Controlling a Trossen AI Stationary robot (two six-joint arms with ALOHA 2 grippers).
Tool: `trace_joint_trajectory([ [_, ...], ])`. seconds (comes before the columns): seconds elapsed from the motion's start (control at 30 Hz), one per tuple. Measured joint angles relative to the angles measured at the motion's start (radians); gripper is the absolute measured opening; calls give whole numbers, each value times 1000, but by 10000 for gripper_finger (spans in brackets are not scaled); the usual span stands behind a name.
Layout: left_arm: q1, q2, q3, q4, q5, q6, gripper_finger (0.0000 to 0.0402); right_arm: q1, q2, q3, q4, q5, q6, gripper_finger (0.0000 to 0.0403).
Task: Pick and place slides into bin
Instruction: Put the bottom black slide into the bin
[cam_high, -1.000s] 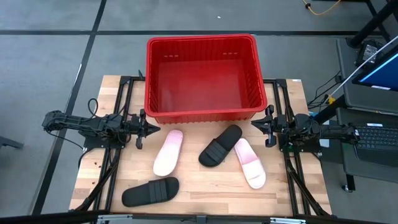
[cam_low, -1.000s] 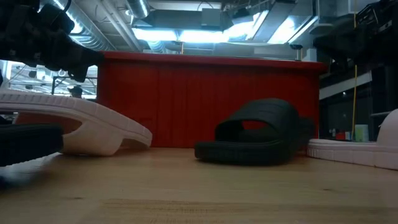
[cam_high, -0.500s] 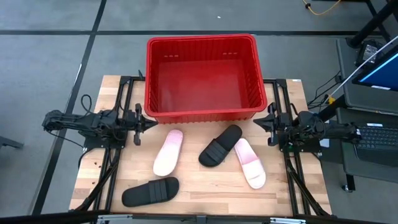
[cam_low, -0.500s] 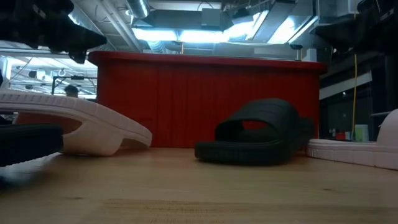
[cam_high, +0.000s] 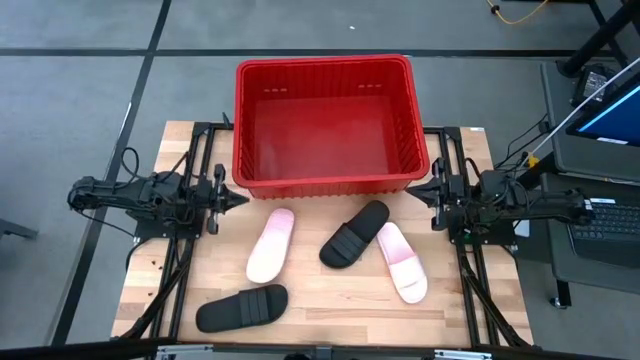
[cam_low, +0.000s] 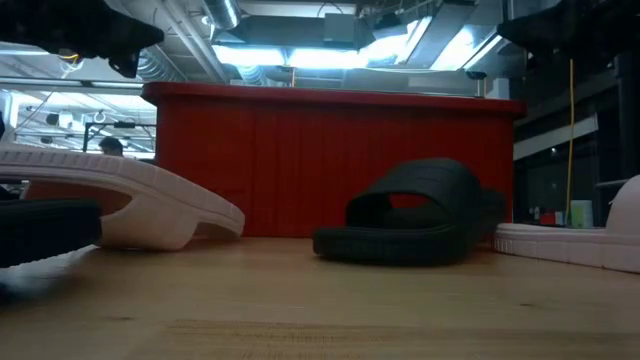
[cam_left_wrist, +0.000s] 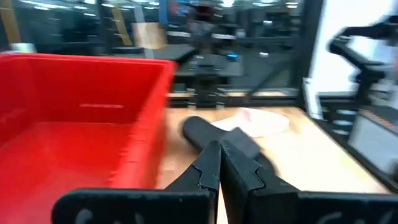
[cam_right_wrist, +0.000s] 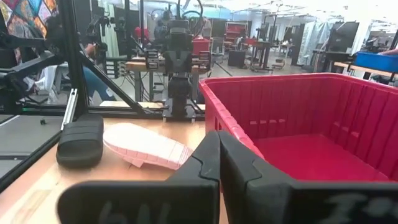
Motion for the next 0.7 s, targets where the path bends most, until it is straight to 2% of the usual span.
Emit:
trace_joint_trajectory([
  [0.13, 0, 0, -1, 10, 65, 35, 4, 0, 81, 33, 1, 0, -14, 3],
  [0.37, 0, 38, 0, 57, 31, 112, 1, 27, 248, 112, 7, 0, -20, 3],
  [0.57, -48, 139, 72, 36, -22, 86, 1, 140, 352, 205, 1, 4, -24, 3],
  [0.7, -145, 219, 133, 17, -46, 36, 1, 275, 407, 226, 1, 157, -44, 2],
])
